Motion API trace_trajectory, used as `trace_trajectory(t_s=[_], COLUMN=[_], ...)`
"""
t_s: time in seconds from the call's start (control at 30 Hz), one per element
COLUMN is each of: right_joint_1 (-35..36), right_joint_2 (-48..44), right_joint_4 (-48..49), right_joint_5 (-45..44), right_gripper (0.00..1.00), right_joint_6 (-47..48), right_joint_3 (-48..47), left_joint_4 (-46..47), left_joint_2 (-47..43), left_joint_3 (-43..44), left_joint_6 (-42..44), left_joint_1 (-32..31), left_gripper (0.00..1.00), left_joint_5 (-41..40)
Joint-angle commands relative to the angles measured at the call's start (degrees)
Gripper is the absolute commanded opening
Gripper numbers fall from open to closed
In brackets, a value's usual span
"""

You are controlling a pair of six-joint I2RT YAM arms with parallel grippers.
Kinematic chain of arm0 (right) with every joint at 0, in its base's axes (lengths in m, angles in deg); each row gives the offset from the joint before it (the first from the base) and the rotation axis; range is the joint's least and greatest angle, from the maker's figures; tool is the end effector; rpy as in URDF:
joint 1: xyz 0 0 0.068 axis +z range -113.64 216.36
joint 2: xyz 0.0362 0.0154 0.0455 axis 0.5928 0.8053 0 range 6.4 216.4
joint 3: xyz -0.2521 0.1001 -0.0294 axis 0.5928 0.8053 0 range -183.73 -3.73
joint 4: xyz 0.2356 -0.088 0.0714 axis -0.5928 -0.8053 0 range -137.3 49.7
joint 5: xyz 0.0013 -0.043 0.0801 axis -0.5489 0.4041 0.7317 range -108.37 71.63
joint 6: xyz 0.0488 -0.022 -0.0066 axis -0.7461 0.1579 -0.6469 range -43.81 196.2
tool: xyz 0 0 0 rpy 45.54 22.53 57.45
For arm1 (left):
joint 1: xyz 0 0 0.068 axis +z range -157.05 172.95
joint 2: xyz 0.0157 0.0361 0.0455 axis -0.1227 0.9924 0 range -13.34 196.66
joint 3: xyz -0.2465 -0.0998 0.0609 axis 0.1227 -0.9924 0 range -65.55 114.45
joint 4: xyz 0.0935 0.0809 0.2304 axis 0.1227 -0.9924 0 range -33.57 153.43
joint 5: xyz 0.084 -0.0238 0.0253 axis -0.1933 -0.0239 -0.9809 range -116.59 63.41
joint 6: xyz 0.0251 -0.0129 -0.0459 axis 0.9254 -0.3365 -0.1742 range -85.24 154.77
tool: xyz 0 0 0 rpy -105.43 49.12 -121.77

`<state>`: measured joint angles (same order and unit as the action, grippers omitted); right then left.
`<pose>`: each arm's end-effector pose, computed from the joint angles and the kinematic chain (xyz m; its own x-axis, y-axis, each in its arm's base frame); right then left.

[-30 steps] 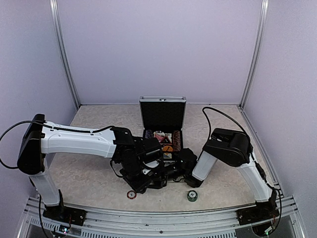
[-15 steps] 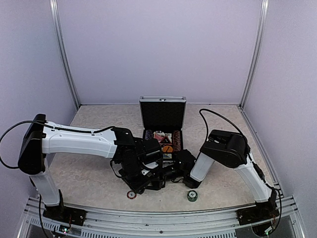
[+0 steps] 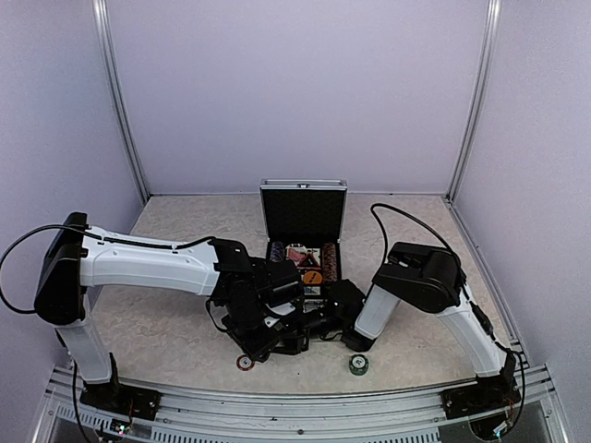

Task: Pack up texas hold em set

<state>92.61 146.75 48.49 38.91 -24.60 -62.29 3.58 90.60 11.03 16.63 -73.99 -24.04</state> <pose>0.2031 0.3578 0.0594 -0.9099 -0.4061 0.0853 0.1047 -0.0258 0.9942 0.1294 -0.3080 0.2010 -0.6581 0.7522 -0.0323 0.7526 0.6560 -0.0573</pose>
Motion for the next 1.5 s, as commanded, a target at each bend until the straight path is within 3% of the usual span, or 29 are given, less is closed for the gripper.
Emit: trace_trajectory(t_s=[0.0,0.1,0.23,0.57,1.0,1.2,1.47], right_joint_1=[0.18,-0.39,-1.54,-3.88,-4.52,-5.07,-5.90], right_joint_2=[-1.54,-3.81,-10.44,-20.39,-26.36,-26.14,-18.95], right_joint_4=[12.53,7.42,-6.40,-26.31,-42.79,-38.12,-6.94], right_joint_5=[-1.05,-1.56,-2.80,-6.66,-9.30,-7.79,-4.94], right_gripper=[0.49,0.50,0.53,0.60,0.64,0.65,0.65], right_joint_6=[1.24,4.16,14.89,26.50,36.70,33.75,13.82], right_joint_3=[1.11,3.13,7.08,11.01,10.84,12.04,14.71], left_joint_4=[6.04,6.09,7.18,8.72,8.03,7.49,7.29], left_joint_2=[-0.75,-0.98,-1.75,-2.02,-2.46,-3.03,-2.80], left_joint_3=[0.03,-0.72,-2.03,-3.32,-5.57,-6.43,-6.62], left_joint_6=[0.38,-0.03,-0.79,-1.29,-2.13,-2.44,-2.26], left_joint_1=[-0.30,-0.30,-0.01,0.22,0.98,0.99,0.80], left_gripper=[0.00,0.00,0.00,0.00,0.00,0.00,0.00], left_joint_5=[-0.28,-1.17,-2.30,-3.95,-4.74,-4.72,-3.96])
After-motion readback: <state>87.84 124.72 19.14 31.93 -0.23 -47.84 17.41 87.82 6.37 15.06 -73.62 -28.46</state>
